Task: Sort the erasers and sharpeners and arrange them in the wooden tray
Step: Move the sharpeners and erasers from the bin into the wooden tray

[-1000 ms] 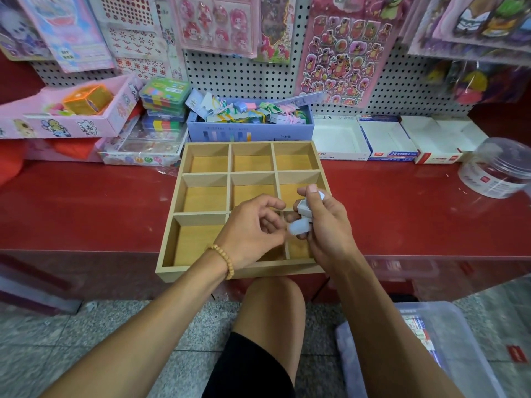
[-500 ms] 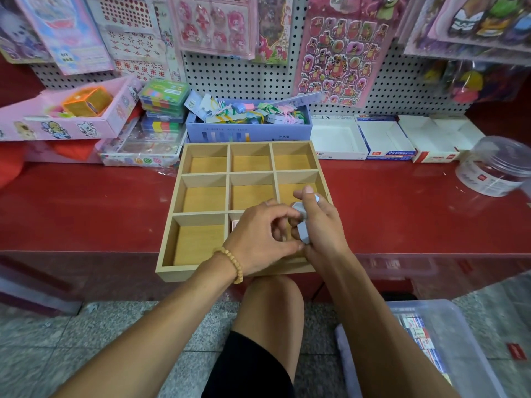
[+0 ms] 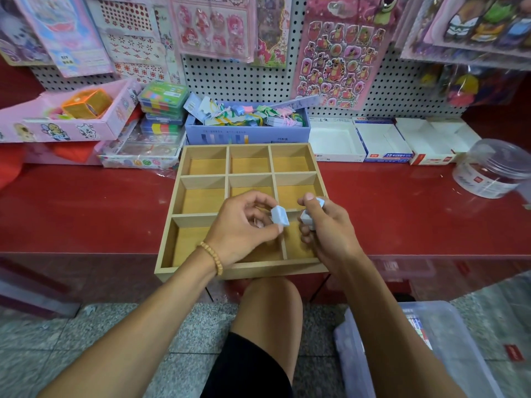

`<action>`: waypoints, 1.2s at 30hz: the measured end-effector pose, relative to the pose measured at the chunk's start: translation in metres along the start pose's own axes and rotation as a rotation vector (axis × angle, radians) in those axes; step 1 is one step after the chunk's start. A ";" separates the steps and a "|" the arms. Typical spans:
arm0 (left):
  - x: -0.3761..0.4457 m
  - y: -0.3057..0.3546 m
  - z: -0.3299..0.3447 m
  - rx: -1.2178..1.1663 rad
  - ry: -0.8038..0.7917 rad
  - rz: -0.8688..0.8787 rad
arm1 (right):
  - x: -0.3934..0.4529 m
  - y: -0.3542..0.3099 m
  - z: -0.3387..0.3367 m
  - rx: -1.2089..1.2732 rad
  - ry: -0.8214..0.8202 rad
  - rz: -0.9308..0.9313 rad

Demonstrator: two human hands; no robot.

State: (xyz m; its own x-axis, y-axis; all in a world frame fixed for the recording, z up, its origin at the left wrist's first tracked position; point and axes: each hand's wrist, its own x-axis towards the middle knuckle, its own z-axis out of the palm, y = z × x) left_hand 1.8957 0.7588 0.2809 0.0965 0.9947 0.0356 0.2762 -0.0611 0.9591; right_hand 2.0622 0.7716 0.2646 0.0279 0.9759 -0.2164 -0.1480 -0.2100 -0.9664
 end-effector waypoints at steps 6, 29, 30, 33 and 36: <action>0.002 0.003 0.002 0.030 0.008 0.060 | -0.011 -0.007 0.002 -0.213 -0.305 0.058; 0.003 -0.021 -0.028 1.114 -0.078 0.123 | 0.003 0.003 -0.010 -0.126 -0.106 0.074; 0.004 -0.022 -0.027 1.133 -0.072 0.122 | 0.003 0.003 -0.011 -0.142 -0.118 0.063; 0.003 -0.021 -0.028 1.116 -0.031 0.135 | 0.003 0.005 -0.010 -0.182 -0.129 0.046; 0.003 -0.022 -0.028 1.120 -0.015 0.161 | 0.002 0.005 -0.010 -0.173 -0.120 0.038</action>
State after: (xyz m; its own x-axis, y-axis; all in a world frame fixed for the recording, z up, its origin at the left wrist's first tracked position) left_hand 1.8628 0.7650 0.2682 0.2183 0.9678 0.1252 0.9598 -0.2361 0.1516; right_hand 2.0717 0.7723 0.2579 -0.0936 0.9649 -0.2455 0.0251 -0.2442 -0.9694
